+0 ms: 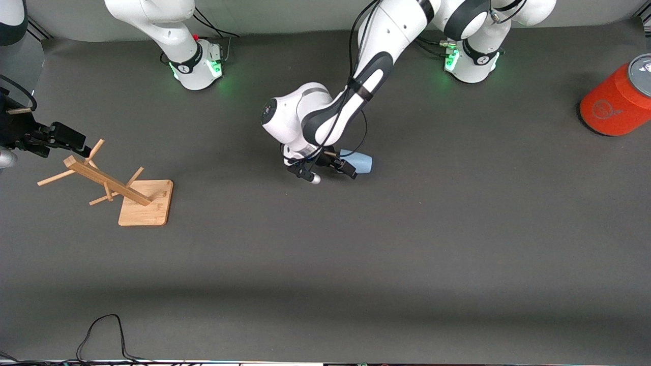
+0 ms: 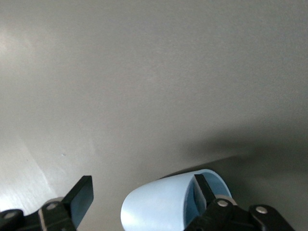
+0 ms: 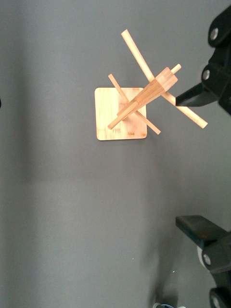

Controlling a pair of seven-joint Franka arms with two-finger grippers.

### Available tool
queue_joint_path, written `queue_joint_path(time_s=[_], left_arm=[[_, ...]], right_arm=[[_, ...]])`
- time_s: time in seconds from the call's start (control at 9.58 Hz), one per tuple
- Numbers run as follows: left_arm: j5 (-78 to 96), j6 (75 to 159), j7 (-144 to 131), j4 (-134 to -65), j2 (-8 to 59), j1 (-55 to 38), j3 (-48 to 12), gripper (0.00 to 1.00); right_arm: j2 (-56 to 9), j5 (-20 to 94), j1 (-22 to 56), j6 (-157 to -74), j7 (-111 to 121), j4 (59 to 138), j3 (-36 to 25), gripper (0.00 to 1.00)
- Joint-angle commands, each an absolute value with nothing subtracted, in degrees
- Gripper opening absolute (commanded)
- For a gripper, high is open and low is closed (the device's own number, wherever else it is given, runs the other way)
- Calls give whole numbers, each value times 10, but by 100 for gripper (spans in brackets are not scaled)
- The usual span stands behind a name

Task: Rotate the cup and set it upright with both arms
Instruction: 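Grasp the blue cup rim with the left gripper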

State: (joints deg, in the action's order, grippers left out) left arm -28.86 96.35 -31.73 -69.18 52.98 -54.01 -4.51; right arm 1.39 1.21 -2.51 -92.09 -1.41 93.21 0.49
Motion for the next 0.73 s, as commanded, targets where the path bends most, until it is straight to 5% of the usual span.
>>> queue_joint_path(time_s=[0.0,0.42,0.63], left_arm=[[-308,956,-310,-679,543,-556,-37,90],[-316,928,-229,-679,538,-556,-35,56],[-318,928,-218,-679,537,-556,-34,21]], right_arm=[[16,4,-21,-918,-20,933,4,100],[16,4,-21,-918,-20,933,4,100],[16,4,-21,-918,-20,933,4,100]])
